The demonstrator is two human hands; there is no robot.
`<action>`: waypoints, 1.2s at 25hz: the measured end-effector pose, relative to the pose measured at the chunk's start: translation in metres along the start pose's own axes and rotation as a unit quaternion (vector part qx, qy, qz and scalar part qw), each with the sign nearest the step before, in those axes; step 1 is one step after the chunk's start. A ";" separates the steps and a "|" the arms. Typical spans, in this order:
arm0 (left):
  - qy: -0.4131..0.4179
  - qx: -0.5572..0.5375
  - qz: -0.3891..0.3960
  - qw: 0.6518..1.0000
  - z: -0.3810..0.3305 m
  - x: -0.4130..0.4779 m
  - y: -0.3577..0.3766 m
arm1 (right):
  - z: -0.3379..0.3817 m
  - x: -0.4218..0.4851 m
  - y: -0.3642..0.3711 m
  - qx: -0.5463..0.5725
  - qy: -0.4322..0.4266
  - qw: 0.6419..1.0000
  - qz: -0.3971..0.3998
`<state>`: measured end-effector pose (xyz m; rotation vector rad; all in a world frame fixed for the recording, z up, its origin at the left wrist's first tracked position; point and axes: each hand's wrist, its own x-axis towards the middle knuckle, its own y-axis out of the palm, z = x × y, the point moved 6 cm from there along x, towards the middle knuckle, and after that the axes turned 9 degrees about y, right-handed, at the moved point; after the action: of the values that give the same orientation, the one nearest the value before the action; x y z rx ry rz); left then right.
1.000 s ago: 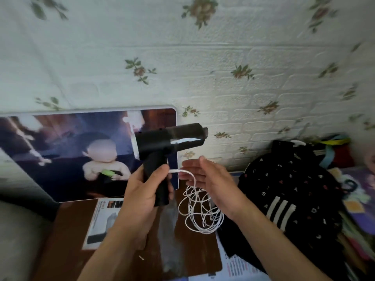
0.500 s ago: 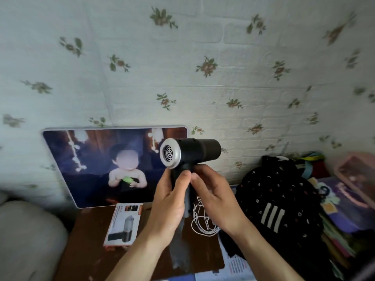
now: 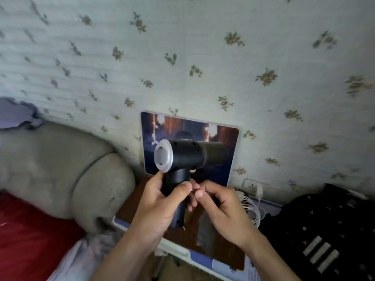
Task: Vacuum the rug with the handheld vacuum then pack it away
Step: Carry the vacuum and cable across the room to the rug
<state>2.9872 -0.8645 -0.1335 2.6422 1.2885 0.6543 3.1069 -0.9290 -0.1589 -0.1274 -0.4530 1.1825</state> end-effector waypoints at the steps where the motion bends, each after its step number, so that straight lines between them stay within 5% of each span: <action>1: 0.011 0.016 -0.025 0.999 -0.009 -0.014 -0.011 | 0.000 -0.005 0.007 -0.011 -0.007 1.000 0.014; 7: 0.062 0.114 -0.180 0.975 -0.109 -0.126 -0.083 | 0.034 -0.038 0.078 0.039 -0.047 0.987 0.147; 17: 0.155 0.164 -0.449 0.864 -0.216 -0.335 -0.135 | 0.140 -0.112 0.234 0.108 -0.152 0.947 0.260; 30: 0.232 0.171 -0.600 0.746 -0.314 -0.648 -0.151 | 0.288 -0.345 0.403 0.152 -0.204 0.868 0.426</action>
<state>2.3906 -1.2949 -0.1070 1.1781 2.9475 0.8324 2.5385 -1.1298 -0.1261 0.2313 -0.5955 2.1626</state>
